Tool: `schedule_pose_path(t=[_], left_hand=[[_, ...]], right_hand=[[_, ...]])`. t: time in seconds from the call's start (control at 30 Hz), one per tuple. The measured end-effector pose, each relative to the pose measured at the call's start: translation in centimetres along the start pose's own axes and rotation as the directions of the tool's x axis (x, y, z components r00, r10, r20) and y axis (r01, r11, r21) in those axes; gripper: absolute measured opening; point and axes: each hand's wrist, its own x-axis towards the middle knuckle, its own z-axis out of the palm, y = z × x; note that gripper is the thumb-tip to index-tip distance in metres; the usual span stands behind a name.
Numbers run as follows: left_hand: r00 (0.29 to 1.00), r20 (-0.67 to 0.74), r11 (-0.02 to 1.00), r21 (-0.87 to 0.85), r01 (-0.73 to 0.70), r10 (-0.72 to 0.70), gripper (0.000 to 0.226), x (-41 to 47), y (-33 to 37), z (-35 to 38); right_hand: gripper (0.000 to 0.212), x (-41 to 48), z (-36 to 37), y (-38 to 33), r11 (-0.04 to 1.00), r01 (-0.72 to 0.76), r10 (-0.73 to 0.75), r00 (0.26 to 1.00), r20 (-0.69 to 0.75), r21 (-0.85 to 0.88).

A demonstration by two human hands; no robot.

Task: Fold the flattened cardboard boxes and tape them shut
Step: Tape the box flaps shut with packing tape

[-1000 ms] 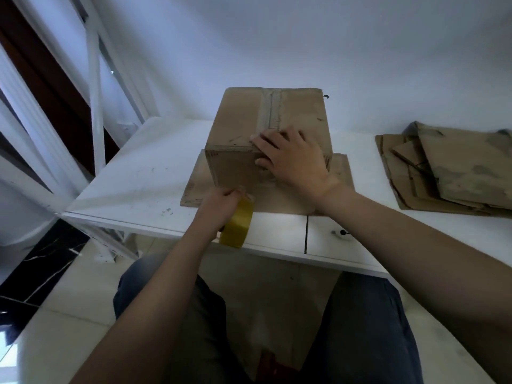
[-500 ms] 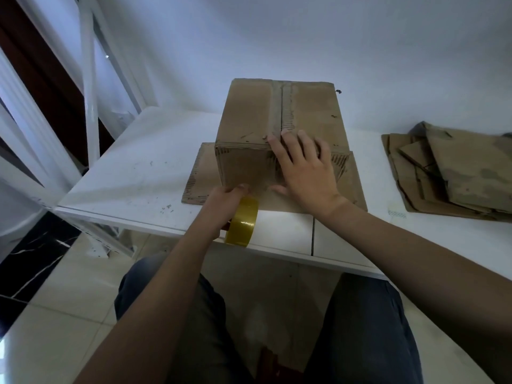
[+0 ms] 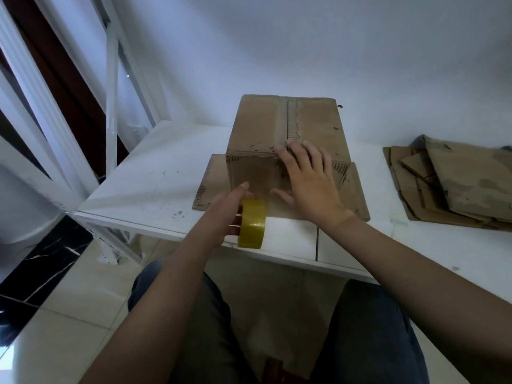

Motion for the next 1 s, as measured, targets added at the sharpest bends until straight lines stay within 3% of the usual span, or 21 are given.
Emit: schedule_pose_path(t=[0.13,0.27,0.4,0.47,0.67,0.83,1.0], left_hand=[[1.0,0.009,0.997,-0.071,-0.024,0.025,0.049,-0.7,0.8,0.5],[0.995,0.057,0.977,-0.203,-0.07,0.084,0.039,-1.8,2.1,1.6],[0.989,0.089,0.962,-0.258,-0.093,0.12,0.034,-2.5,3.0,2.3],[0.993,0.04,0.962,-0.258,-0.093,0.107,0.034,-2.9,3.3,2.6],[0.966,-0.173,0.981,0.02,-0.191,0.192,0.048,-4.1,3.7,2.9],[0.942,-0.213,0.966,0.046,-0.255,0.259,0.017,-5.2,5.0,2.7],[0.897,-0.229,0.922,0.177,-0.343,0.378,0.016,-5.1,5.9,2.2]], right_hand=[[0.049,-2.1,-2.3,-1.3,0.985,-0.04,0.043,0.999,-0.013,0.165],[0.07,-3.6,-3.3,-3.0,0.911,-0.219,0.136,0.96,0.245,0.351],[0.069,-3.9,-3.9,-3.0,0.779,-0.329,0.188,0.935,0.3,0.534],[0.065,-3.8,-4.5,-2.7,0.763,-0.296,0.161,0.948,0.274,0.575],[0.046,-3.1,-7.5,-1.3,0.742,-0.18,0.086,0.981,0.174,0.646],[0.038,-2.6,-9.2,0.1,0.773,-0.074,0.001,0.993,0.116,0.63],[0.036,-2.2,-10.4,1.5,0.772,0.084,-0.155,0.986,0.058,0.63]])
